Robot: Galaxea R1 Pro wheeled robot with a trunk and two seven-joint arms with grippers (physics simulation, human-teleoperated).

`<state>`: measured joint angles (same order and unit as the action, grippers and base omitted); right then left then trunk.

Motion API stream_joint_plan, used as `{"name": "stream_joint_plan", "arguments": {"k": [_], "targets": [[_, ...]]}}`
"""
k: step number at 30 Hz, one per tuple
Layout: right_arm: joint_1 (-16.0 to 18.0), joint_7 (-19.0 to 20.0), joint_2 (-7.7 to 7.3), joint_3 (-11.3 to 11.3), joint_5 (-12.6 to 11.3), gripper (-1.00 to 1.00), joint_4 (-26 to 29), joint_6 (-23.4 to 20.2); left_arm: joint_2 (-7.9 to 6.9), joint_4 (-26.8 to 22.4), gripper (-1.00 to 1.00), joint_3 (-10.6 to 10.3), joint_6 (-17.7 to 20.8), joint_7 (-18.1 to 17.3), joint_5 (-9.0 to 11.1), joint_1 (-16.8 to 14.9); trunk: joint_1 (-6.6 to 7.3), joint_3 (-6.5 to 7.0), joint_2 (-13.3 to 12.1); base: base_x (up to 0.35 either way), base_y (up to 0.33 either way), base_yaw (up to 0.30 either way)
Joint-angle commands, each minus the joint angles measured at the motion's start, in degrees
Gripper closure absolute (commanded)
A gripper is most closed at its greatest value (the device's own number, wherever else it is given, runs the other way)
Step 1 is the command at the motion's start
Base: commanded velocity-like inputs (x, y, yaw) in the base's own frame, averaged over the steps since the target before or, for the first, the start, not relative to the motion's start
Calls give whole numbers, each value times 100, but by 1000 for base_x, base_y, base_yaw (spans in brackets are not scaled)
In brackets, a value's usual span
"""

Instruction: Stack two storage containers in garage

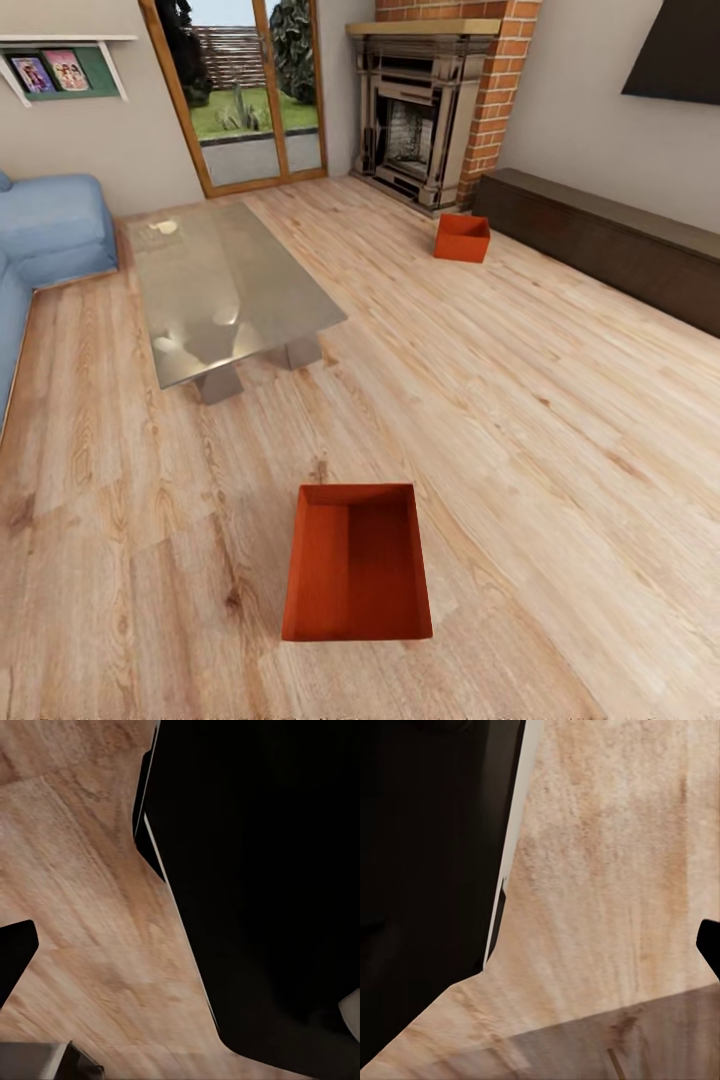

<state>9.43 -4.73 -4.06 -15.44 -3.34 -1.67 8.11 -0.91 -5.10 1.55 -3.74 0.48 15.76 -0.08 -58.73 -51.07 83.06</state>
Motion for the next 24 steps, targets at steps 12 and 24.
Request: {"name": "stream_joint_plan", "arguments": {"k": [12,24], "targets": [[6,-6,13,-51,-35,-100,-18,32,1,7,-100,12,-13,5,230,-1,0,-81,2,0,0,0],[6,-5,13,-50,-25,-100,-18,51,3,9,-100,12,-13,5,240,-1,0,-83,2,0,0,0]]}}
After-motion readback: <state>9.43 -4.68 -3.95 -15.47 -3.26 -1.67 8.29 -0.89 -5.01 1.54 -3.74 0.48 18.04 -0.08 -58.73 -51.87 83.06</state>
